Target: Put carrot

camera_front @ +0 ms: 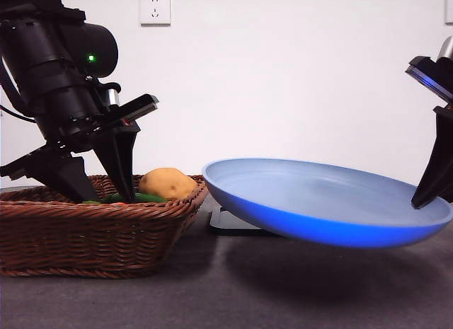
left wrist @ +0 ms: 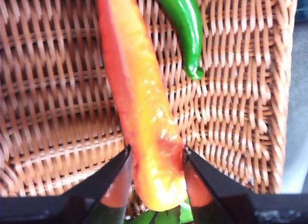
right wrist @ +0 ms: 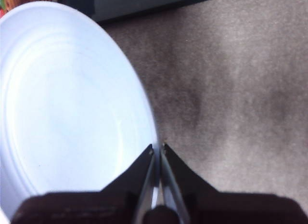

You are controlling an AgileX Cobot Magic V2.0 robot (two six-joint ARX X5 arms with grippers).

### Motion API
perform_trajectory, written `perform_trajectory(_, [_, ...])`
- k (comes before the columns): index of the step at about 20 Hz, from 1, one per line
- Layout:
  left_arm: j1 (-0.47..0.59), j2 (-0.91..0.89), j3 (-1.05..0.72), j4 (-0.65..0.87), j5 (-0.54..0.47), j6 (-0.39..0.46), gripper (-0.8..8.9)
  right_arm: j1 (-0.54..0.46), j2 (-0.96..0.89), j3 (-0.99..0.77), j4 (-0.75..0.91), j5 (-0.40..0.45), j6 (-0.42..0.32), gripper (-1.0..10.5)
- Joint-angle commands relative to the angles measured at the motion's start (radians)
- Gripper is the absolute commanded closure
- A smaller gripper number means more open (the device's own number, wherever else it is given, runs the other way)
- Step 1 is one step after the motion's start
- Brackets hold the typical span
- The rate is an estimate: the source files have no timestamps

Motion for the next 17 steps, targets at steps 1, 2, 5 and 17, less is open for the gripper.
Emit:
perform_trajectory(1, [0.013,0.018,0.036,-0.003,0.109,0.060,6.77,0.002,0.006,0.014,0.010,-0.008,-0.014,9.4])
perform_trajectory(2, [0.022,0.018,0.053,-0.008,0.186,0.083,6.77,0.002,0.006,0.014,0.010,-0.008,-0.014,9.4])
perform_trajectory(5, [0.055,0.018,0.139,-0.063,0.433,0.131,6.77,0.002,0.006,0.014,0.009,-0.008,-0.014,9.4])
perform_trajectory(17, [-0.209,0.018,0.333,-0.073,0.312,0.281,6.77,0.002,0.006,0.014,0.025,-0.007,-0.013,9.4])
